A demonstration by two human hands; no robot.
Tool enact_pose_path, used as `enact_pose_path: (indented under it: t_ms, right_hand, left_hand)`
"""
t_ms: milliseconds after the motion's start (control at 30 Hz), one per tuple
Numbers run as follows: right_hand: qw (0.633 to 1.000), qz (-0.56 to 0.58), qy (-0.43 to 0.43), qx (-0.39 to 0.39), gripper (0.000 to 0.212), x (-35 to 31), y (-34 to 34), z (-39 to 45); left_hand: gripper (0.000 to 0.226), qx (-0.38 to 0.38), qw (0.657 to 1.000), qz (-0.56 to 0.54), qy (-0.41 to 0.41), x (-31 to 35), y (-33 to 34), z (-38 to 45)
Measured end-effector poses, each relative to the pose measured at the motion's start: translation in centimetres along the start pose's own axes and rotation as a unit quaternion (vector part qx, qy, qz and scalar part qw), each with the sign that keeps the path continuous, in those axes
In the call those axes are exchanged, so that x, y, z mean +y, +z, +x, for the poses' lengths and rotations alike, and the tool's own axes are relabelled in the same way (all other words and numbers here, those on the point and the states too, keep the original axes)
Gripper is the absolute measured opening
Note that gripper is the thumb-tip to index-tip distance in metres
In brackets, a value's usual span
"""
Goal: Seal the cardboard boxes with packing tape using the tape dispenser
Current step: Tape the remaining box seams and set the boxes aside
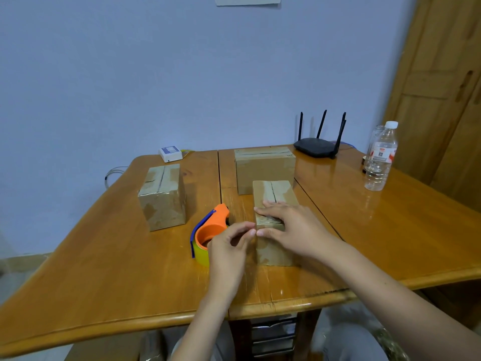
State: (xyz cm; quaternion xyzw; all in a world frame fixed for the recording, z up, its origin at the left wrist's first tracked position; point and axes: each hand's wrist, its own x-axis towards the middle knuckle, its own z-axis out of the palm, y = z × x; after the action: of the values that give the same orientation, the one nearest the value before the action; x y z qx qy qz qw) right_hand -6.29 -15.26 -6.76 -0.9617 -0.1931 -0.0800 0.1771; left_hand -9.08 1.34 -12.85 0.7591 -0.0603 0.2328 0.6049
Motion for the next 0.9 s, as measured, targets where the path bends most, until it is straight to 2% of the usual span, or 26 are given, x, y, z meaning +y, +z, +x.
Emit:
enact_pose_path:
  t_ms: [200, 333, 467, 700, 900]
  right_hand:
    - [1.000, 0.009, 0.002, -0.002, 0.062, 0.2, 0.1, 0.1]
    - [1.000, 0.010, 0.002, -0.004, 0.062, 0.2, 0.2, 0.1]
    - [1.000, 0.005, 0.003, -0.004, 0.064, 0.1, 0.2, 0.1]
    - [1.000, 0.005, 0.002, -0.007, 0.064, 0.1, 0.3, 0.0]
    - [0.999, -0.002, -0.014, -0.047, 0.063, 0.1, -0.6, -0.2]
  left_hand:
    - [0.017, 0.033, 0.997, 0.052, 0.050, -0.7, 0.2, -0.4]
    - [0.012, 0.041, 0.999, 0.012, 0.023, -0.7, 0.6, -0.5]
    - [0.012, 0.017, 1.000, -0.017, 0.006, -1.1, 0.2, -0.2]
    - [0.024, 0.055, 0.990, 0.070, 0.110, -1.9, 1.9, -3.0]
    - [0.026, 0.031, 0.991, 0.084, 0.101, -1.7, 1.1, -3.0]
